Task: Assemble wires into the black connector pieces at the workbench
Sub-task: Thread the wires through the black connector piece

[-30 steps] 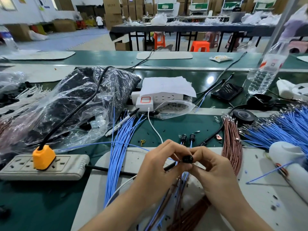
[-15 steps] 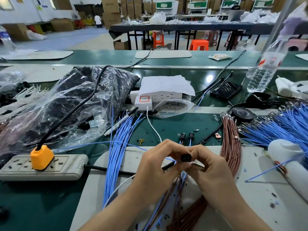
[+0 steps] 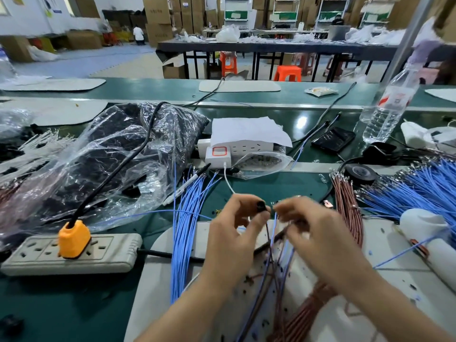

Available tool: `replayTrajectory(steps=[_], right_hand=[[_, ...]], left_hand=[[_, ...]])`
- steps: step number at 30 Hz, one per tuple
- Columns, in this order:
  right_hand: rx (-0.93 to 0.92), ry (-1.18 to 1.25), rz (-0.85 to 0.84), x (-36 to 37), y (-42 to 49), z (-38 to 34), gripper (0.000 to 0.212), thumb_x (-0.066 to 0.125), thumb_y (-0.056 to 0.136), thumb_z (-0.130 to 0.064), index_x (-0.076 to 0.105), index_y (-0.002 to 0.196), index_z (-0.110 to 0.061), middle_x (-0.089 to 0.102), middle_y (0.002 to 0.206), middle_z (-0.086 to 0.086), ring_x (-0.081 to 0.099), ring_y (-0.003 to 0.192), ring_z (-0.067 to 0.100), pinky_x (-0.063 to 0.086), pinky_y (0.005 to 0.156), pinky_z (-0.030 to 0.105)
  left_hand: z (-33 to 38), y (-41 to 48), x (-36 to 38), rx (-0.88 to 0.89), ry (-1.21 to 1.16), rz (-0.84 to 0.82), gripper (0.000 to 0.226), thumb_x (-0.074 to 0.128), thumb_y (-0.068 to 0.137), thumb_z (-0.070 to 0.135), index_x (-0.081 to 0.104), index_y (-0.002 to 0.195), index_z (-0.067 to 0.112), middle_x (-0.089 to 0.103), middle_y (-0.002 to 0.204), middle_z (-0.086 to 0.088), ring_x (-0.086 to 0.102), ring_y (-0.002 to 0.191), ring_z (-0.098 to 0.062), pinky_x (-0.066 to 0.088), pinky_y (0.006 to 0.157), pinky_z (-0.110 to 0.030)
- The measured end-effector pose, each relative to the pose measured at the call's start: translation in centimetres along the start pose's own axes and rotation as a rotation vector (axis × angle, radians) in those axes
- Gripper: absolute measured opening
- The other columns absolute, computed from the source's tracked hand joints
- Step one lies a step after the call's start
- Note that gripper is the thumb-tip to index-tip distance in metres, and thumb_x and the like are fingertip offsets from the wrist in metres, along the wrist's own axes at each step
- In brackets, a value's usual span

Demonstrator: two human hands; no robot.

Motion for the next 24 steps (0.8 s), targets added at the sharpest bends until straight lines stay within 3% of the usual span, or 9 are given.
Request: replayTrajectory(steps=[3,4,6,9,12,17,24], right_hand=[[-0.019,-0.096,0.093,-0.6,4.9,-0.4,0.029,0.056,0.082,0.009,0.072,0.098,-0.01,0.071,0.091,0.001,0.065,0.082,0.011,0.046,0.078,0.009],[-0.001,-0.139,0.083,-0.1,7.0,-0.1,0.027,0.054,0.085,0.006,0.072,0.1,-0.007,0.072,0.095,0.005,0.065,0.086,0.015,0.047,0.082,0.014],[0.044,-0.23,-0.016,2.0,11.0,1.1,0.025,0.051,0.09,0.001,0.071,0.105,-0.004,0.07,0.105,0.013,0.064,0.098,0.025,0.047,0.091,0.029],[0.026,-0.43,-0.206,5.8,14.7,1.9,0.023,0.052,0.095,-0.01,0.068,0.112,-0.006,0.067,0.115,0.013,0.06,0.106,0.029,0.045,0.087,0.029],[-0.014,-0.521,-0.279,8.6,15.8,2.0,0.022,0.058,0.093,-0.014,0.068,0.112,-0.007,0.067,0.115,0.014,0.06,0.107,0.029,0.046,0.092,0.035],[0.108,-0.51,-0.196,9.0,16.2,3.1,0.024,0.06,0.09,-0.012,0.066,0.112,-0.006,0.065,0.116,0.016,0.058,0.11,0.032,0.046,0.094,0.037],[0.205,-0.484,-0.233,9.3,15.9,3.8,0.023,0.055,0.091,-0.004,0.064,0.109,-0.014,0.061,0.121,0.015,0.057,0.112,0.032,0.048,0.094,0.035]], left_hand=[[-0.7,0.3,-0.7,-0.101,-0.134,0.07,0.013,0.064,0.088,0.005,0.059,0.091,0.017,0.071,0.086,-0.007,0.068,0.081,-0.015,0.053,0.074,-0.025],[-0.8,0.3,-0.7,-0.117,-0.142,0.078,0.013,0.064,0.088,0.005,0.058,0.091,0.016,0.071,0.086,-0.008,0.068,0.08,-0.017,0.053,0.072,-0.025],[-0.8,0.2,-0.7,-0.127,-0.146,0.081,0.013,0.064,0.088,0.006,0.059,0.091,0.017,0.071,0.086,-0.009,0.068,0.081,-0.02,0.055,0.073,-0.026],[-1.0,0.2,-0.7,-0.127,-0.108,0.073,0.012,0.065,0.089,0.009,0.059,0.093,0.019,0.07,0.086,-0.008,0.068,0.082,-0.022,0.055,0.079,-0.039],[-1.1,0.3,-0.8,-0.125,-0.1,0.076,0.013,0.065,0.089,0.009,0.059,0.094,0.019,0.071,0.086,-0.006,0.068,0.083,-0.022,0.055,0.08,-0.043],[-1.3,0.4,-0.8,-0.14,-0.12,0.082,0.014,0.065,0.089,0.008,0.059,0.092,0.02,0.071,0.084,-0.004,0.069,0.081,-0.021,0.055,0.08,-0.042],[-1.3,0.3,-0.7,-0.105,-0.097,0.05,0.015,0.065,0.089,0.007,0.06,0.093,0.021,0.071,0.086,-0.006,0.069,0.083,-0.021,0.056,0.079,-0.039]])
Point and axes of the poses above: each hand's wrist, its own y-axis towards the middle knuckle, its own x-axis out of the palm, z = x × y, the point moved 6 cm from there along y, towards the middle knuckle
